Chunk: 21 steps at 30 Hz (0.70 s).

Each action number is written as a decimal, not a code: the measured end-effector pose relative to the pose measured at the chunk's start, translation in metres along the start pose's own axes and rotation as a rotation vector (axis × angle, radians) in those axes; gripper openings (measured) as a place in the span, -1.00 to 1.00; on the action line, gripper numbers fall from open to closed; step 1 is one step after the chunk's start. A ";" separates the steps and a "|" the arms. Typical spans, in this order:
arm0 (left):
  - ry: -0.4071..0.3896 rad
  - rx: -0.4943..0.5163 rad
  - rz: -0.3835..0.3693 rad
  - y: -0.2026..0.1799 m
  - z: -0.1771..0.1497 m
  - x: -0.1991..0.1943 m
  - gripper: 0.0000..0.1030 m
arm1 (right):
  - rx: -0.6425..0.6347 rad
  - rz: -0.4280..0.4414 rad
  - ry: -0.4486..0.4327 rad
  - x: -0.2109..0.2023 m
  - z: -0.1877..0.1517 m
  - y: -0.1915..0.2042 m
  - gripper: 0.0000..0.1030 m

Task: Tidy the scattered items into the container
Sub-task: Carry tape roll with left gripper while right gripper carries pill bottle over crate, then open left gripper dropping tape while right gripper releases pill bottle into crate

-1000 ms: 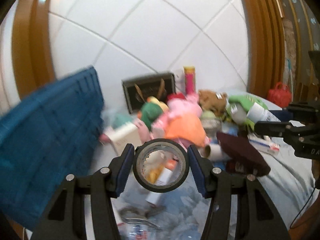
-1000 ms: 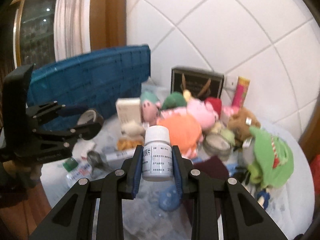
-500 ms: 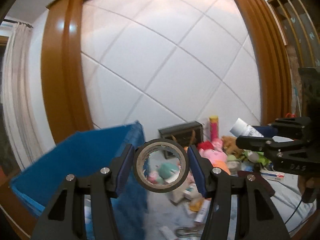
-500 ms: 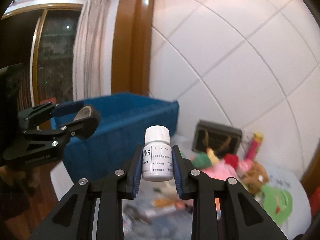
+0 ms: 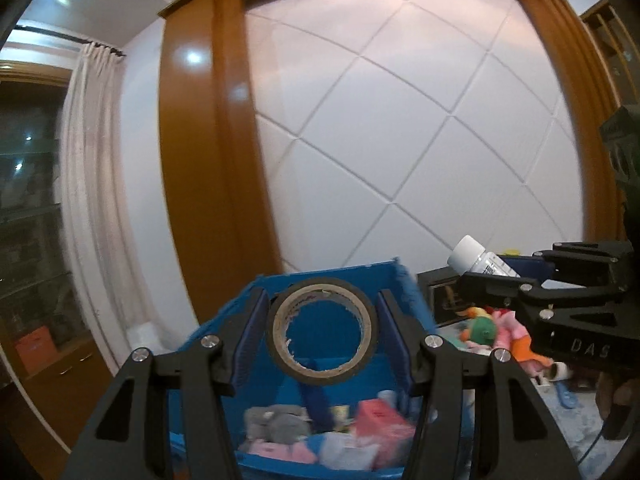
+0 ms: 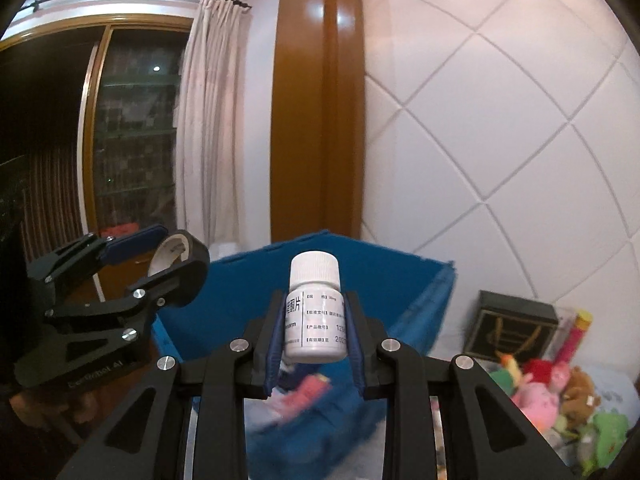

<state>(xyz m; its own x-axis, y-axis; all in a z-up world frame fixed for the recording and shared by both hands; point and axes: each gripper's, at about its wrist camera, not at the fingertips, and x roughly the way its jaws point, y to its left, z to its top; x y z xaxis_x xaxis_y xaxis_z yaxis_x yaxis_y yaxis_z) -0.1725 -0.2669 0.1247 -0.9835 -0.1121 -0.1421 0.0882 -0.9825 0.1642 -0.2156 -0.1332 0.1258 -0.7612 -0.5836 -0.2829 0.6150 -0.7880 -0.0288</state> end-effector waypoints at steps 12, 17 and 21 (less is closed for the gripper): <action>0.042 -0.023 0.086 0.052 -0.010 0.034 0.05 | 0.017 -0.090 0.110 0.063 -0.001 0.026 -0.47; 0.068 -0.039 0.117 0.070 -0.013 0.052 0.06 | 0.011 -0.132 0.155 0.084 0.002 0.017 -0.47; 0.075 -0.048 0.124 0.078 -0.017 0.056 0.06 | 0.009 -0.138 0.182 0.099 0.007 0.014 -0.47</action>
<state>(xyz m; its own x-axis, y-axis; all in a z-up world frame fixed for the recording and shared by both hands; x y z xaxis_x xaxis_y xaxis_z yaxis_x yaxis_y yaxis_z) -0.2183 -0.3523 0.1134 -0.9501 -0.2419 -0.1969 0.2172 -0.9662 0.1385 -0.2842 -0.2032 0.1038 -0.7878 -0.4257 -0.4451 0.5048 -0.8603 -0.0707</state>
